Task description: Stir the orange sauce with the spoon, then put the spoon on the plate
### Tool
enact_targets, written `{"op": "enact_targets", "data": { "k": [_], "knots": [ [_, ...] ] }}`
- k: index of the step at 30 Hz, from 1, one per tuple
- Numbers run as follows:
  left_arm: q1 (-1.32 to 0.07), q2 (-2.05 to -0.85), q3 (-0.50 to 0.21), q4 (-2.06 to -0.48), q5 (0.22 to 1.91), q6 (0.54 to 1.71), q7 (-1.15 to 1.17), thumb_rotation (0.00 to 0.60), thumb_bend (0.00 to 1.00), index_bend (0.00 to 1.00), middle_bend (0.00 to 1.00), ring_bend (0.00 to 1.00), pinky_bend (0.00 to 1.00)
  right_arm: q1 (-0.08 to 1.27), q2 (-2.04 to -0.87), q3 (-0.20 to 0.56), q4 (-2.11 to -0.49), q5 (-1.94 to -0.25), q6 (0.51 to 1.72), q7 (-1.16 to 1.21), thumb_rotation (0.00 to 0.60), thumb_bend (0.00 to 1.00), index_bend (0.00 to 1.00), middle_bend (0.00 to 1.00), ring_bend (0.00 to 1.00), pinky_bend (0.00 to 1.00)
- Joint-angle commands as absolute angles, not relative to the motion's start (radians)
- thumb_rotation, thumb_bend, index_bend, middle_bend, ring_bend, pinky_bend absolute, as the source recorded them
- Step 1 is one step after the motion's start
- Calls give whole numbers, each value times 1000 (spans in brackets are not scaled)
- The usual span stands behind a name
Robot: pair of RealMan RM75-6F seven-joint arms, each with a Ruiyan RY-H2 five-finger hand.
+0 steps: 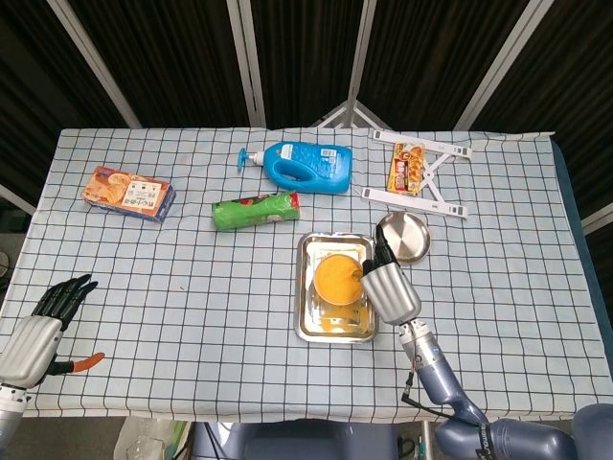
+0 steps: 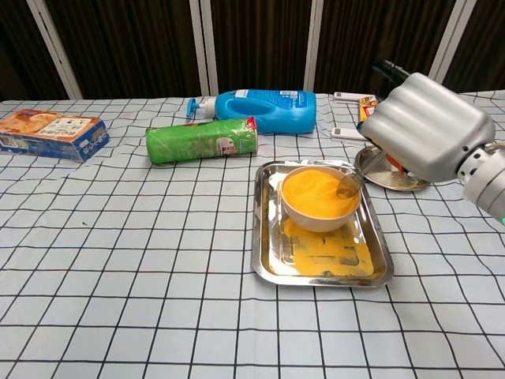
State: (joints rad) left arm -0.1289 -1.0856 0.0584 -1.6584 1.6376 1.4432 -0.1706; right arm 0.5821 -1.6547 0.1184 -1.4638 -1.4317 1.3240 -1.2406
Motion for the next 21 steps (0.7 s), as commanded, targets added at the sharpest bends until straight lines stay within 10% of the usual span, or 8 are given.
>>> {"op": "enact_targets", "data": {
  "k": [1, 21],
  "knots": [
    [-129, -1086, 58, -1659, 1637, 1443, -170, 600, 0, 0, 0, 0, 0, 580, -1652, 121, -1489, -1437, 1329, -1227, 600, 670, 655, 607, 299, 0],
    [-129, -1085, 57, -1659, 1635, 1443, -172, 600, 0, 0, 0, 0, 0, 575, -1676, 95, -1510, -1453, 1305, -1232, 600, 669, 655, 607, 299, 0]
  ]
}}
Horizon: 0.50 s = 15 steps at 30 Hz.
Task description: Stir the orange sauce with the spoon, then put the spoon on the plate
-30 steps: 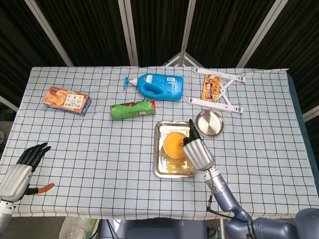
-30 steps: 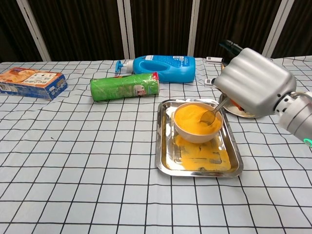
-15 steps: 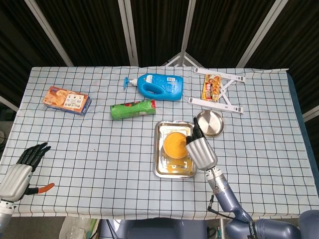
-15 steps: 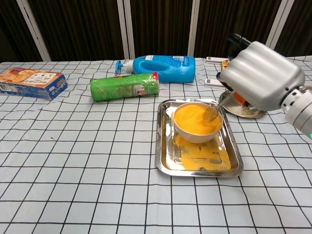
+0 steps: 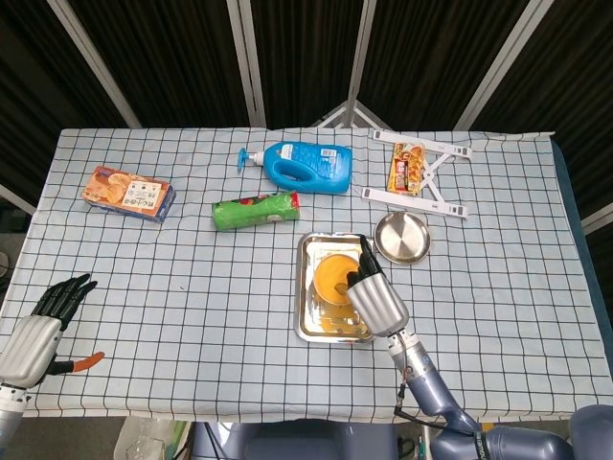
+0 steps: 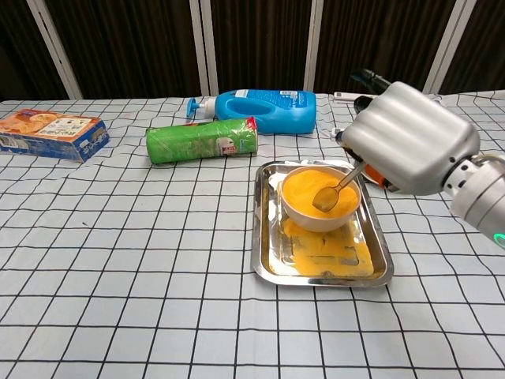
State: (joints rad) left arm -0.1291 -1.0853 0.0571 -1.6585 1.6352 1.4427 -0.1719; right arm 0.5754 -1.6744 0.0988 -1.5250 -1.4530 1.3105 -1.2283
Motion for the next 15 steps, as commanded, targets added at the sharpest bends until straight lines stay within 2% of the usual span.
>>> {"op": "enact_targets", "data": {
  "k": [1, 15],
  "knots": [
    [-129, -1085, 57, -1659, 1635, 1443, -172, 600, 0, 0, 0, 0, 0, 576, -1676, 95, -1503, -1454, 1304, -1235, 600, 670, 655, 607, 299, 0],
    [-128, -1086, 57, -1658, 1637, 1445, -171, 600, 0, 0, 0, 0, 0, 566, -1661, 119, -1448, -1440, 1318, -1235, 600, 670, 655, 607, 299, 0]
  ]
}}
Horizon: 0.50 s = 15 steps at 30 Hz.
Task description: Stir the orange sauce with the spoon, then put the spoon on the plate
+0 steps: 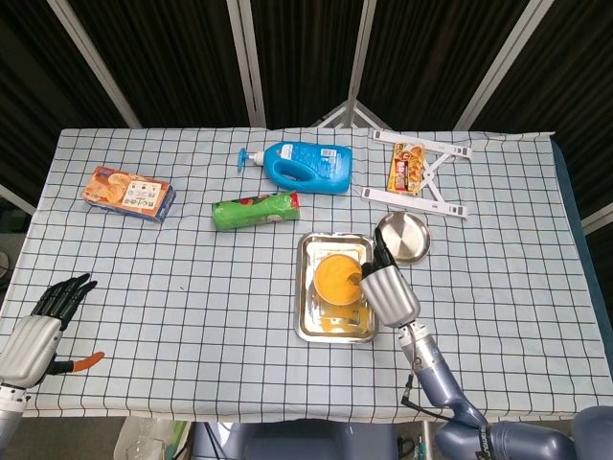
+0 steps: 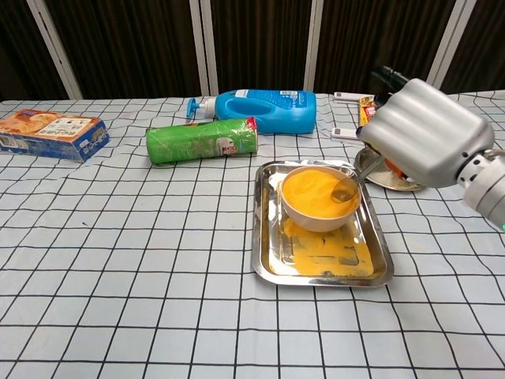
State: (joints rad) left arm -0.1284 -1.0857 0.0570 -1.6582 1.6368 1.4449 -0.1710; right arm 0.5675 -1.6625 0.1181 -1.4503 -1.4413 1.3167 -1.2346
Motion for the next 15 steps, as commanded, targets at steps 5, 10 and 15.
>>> {"op": "enact_targets", "data": {
  "k": [5, 10, 15],
  "knots": [
    [-129, -1086, 57, -1659, 1636, 1444, -170, 600, 0, 0, 0, 0, 0, 561, -1654, 123, -1459, -1438, 1324, -1222, 600, 669, 655, 607, 299, 0],
    [-129, -1086, 57, -1659, 1636, 1444, -170, 600, 0, 0, 0, 0, 0, 562, -1648, 126, -1489, -1454, 1334, -1208, 600, 670, 655, 607, 299, 0],
    [-127, -1086, 57, -1659, 1637, 1448, -171, 600, 0, 0, 0, 0, 0, 568, -1650, 130, -1473, -1466, 1333, -1216, 600, 670, 654, 607, 299, 0]
  ]
}}
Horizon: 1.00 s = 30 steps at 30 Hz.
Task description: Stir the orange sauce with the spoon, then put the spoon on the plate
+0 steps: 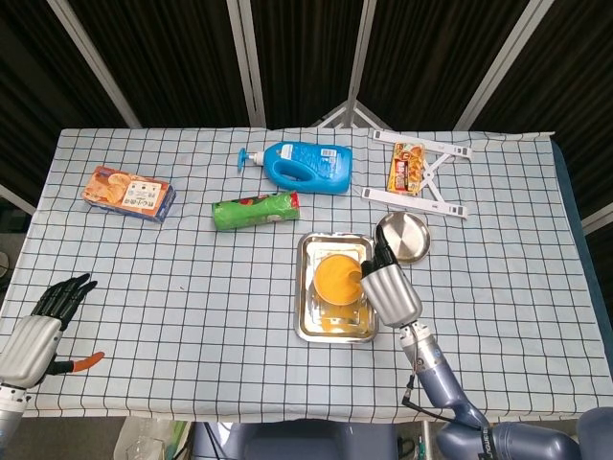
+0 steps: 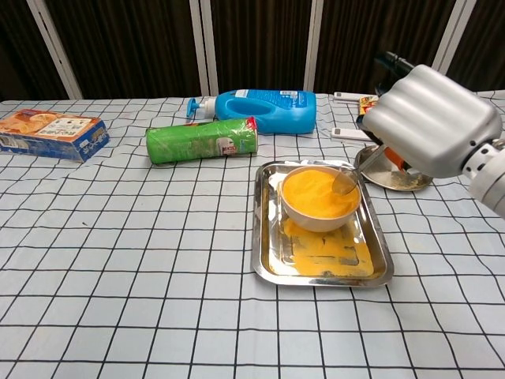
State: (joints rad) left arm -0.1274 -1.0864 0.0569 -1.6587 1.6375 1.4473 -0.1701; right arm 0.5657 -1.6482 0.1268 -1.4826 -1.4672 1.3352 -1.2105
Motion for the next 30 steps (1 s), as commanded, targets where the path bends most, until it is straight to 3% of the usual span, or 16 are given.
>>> {"op": "enact_targets", "data": {
  "k": [1, 13, 30],
  "knots": [
    [-127, -1086, 56, -1659, 1637, 1449, -171, 600, 0, 0, 0, 0, 0, 569, -1652, 131, -1469, -1464, 1332, -1217, 600, 670, 655, 607, 299, 0],
    [-130, -1085, 57, -1658, 1636, 1443, -174, 600, 0, 0, 0, 0, 0, 562, -1667, 125, -1416, -1454, 1325, -1203, 600, 670, 654, 607, 299, 0],
    [-129, -1088, 57, -1656, 1638, 1445, -169, 600, 0, 0, 0, 0, 0, 571, -1689, 114, -1500, -1489, 1314, -1187, 600, 670, 655, 607, 299, 0]
  ]
}}
